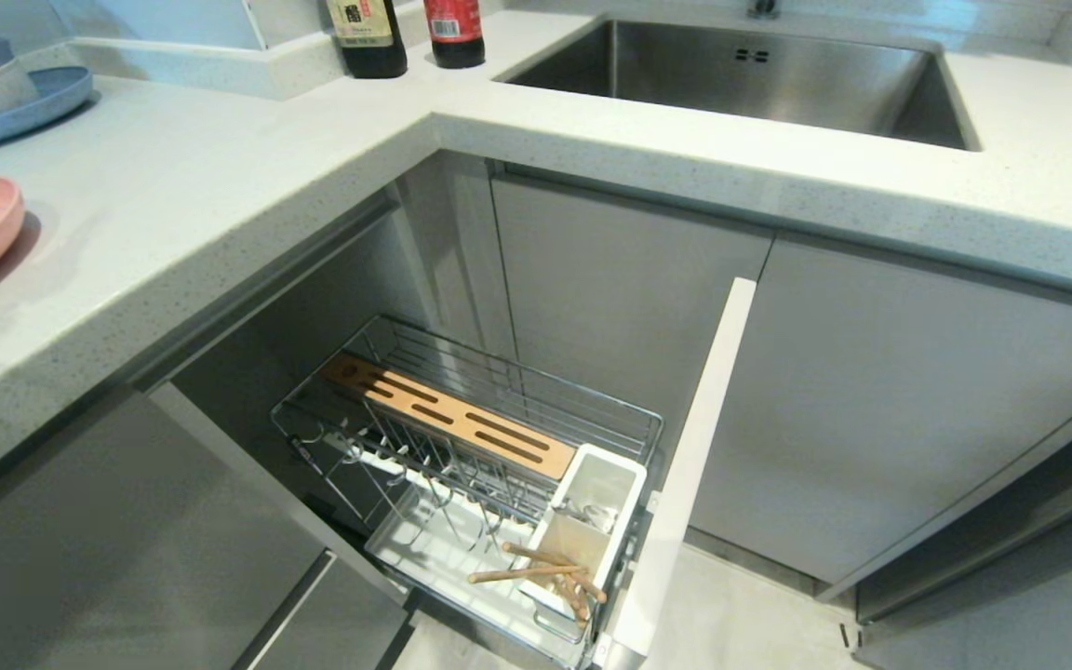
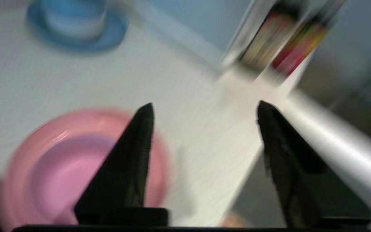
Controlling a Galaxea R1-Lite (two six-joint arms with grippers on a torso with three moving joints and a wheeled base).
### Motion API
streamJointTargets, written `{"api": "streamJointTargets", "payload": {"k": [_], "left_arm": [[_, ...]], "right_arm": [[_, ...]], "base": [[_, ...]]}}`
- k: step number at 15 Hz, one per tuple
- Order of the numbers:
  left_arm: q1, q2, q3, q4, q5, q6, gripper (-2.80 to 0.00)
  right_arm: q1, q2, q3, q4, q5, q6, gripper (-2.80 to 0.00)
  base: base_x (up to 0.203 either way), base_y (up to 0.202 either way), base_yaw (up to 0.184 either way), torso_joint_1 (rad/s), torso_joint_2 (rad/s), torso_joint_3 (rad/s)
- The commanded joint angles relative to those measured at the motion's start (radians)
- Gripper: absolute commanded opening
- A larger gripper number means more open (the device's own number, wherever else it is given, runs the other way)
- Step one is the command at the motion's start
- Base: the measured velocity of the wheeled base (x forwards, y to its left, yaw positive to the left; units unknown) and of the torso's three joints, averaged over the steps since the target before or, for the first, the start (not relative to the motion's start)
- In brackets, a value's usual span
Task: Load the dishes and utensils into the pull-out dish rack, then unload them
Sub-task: Take the chopsticks out of the cupboard
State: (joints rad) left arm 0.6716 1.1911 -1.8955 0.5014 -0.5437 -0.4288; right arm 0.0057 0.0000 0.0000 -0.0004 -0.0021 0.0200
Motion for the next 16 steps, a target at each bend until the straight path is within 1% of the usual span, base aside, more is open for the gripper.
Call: {"api": "streamJointTargets", "payload": {"k": [1,2,3,4,5,7,8,11,13,14,16], "left_arm": [[-0.036,-0.116,0.042,-0.175,0.034,-0.401,-2.80],[-0.079,-0.147,0.061,-0.195,0.048,-0.488,-2.80],[-0.151,-0.162,0.082,-0.203,0.056,-0.534,-2.80],[-0.212,-0.173,0.112,-0.209,0.060,-0.559,-2.80],[-0.268,-0.175,0.130,-0.213,0.059,-0.569,-2.80],[-0.431,-0.160,0.140,-0.203,0.056,-0.569,-2.80],[-0.505,-0.145,0.142,-0.185,0.062,-0.551,-2.80],[-0.709,-0.066,0.147,-0.057,0.104,-0.424,-2.80],[-0.853,-0.032,0.174,-0.004,0.140,-0.344,-2.80],[-0.938,-0.016,0.203,0.014,0.174,-0.297,-2.80],[-1.082,0.024,0.257,0.029,0.267,-0.241,-2.80]], "right_arm": [[0.000,0.000,0.000,0.000,-0.001,0.000,-2.80],[0.000,0.000,0.002,-0.001,0.001,0.000,-2.80],[0.000,0.000,0.002,-0.001,-0.001,0.000,-2.80],[0.000,0.000,0.002,-0.001,-0.001,0.000,-2.80],[0.000,0.000,0.002,-0.001,0.000,0.000,-2.80],[0.000,0.000,0.002,0.000,-0.001,0.000,-2.80],[0.000,0.000,0.002,-0.001,0.001,0.000,-2.80],[0.000,0.000,0.002,-0.001,0.000,0.000,-2.80],[0.000,0.000,0.002,0.000,0.000,0.000,-2.80],[0.001,0.000,0.002,-0.001,0.000,0.000,-2.80],[0.000,0.000,0.002,-0.001,0.000,0.000,-2.80]], "base": [[0.000,0.000,0.000,0.000,0.00,0.000],[0.000,0.000,0.000,0.000,0.00,0.000],[0.000,0.000,0.000,0.000,0.00,0.000],[0.000,0.000,0.000,0.000,0.00,0.000],[0.000,0.000,0.000,0.000,0.00,0.000],[0.000,0.000,0.000,0.000,0.00,0.000],[0.000,0.000,0.000,0.000,0.00,0.000],[0.000,0.000,0.000,0.000,0.00,0.000],[0.000,0.000,0.000,0.000,0.00,0.000],[0.000,0.000,0.000,0.000,0.00,0.000],[0.000,0.000,0.000,0.000,0.00,0.000]]}}
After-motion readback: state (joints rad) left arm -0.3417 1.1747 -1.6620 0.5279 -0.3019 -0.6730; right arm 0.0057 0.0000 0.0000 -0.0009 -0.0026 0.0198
